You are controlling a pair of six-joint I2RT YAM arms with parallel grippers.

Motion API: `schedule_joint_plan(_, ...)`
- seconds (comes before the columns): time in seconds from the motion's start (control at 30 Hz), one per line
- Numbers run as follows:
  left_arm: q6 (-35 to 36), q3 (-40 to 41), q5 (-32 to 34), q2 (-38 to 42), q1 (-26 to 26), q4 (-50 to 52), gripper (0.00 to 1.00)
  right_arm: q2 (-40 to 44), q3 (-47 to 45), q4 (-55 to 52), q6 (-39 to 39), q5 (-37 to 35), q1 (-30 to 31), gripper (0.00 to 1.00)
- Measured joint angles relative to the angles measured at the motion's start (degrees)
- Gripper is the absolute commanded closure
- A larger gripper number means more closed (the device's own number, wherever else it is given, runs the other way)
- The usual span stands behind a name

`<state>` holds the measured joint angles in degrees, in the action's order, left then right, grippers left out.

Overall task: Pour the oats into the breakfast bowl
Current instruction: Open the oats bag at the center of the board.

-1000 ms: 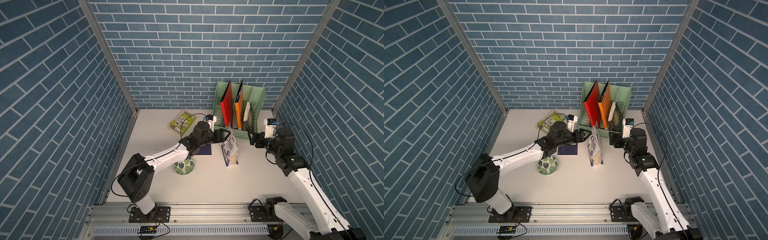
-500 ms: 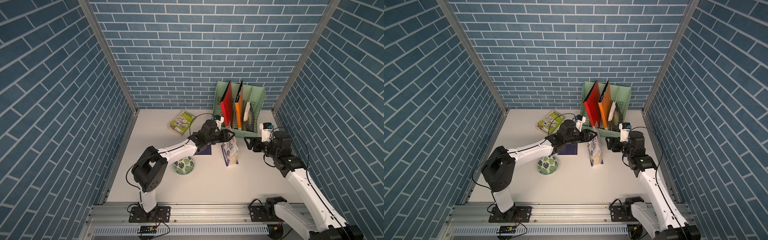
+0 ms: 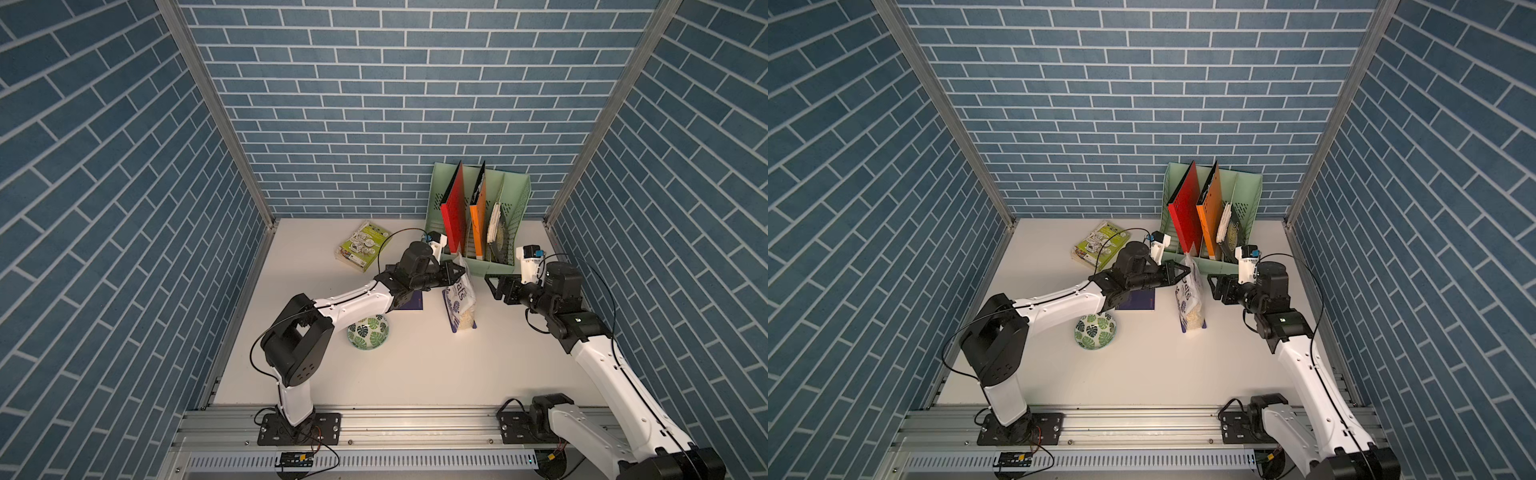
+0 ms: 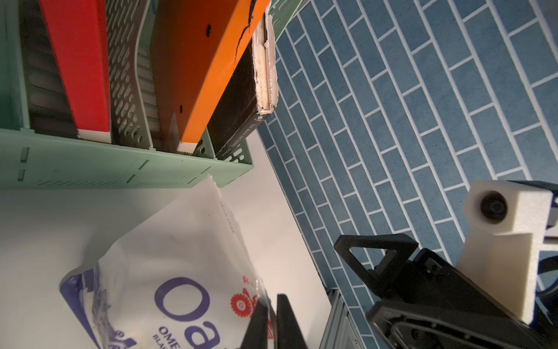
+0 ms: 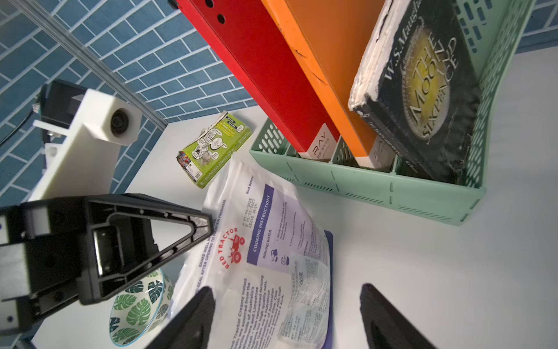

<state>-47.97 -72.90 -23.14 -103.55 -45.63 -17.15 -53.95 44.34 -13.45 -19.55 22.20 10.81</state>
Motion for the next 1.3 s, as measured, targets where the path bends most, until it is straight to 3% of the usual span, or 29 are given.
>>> schedule_joint_plan(0.13,0.0,0.3,0.2,0.2,0.0,-0.2,0.94,-2.9,1.0,-0.1,-1.3,3.6,0.0,0.3)
schedule_joint_plan(0.3,-0.1,0.3,0.2,0.2,0.0,-0.3,0.95,-6.7,3.6,-1.3,-2.7,5.3,1.3,0.32)
schedule_joint_plan(0.67,-0.2,0.3,0.2,0.2,0.0,-0.3,0.96,-12.0,11.6,-4.7,-2.7,-1.6,11.3,0.35)
schedule_joint_plan(0.97,-0.7,0.5,0.2,0.2,0.0,-0.8,0.96,-14.5,12.2,-7.9,-2.5,-6.4,13.1,0.47)
schedule_joint_plan(1.3,-1.2,0.6,0.1,0.2,0.0,-0.9,0.96,-14.8,12.2,-8.4,-2.5,-7.2,13.6,0.52)
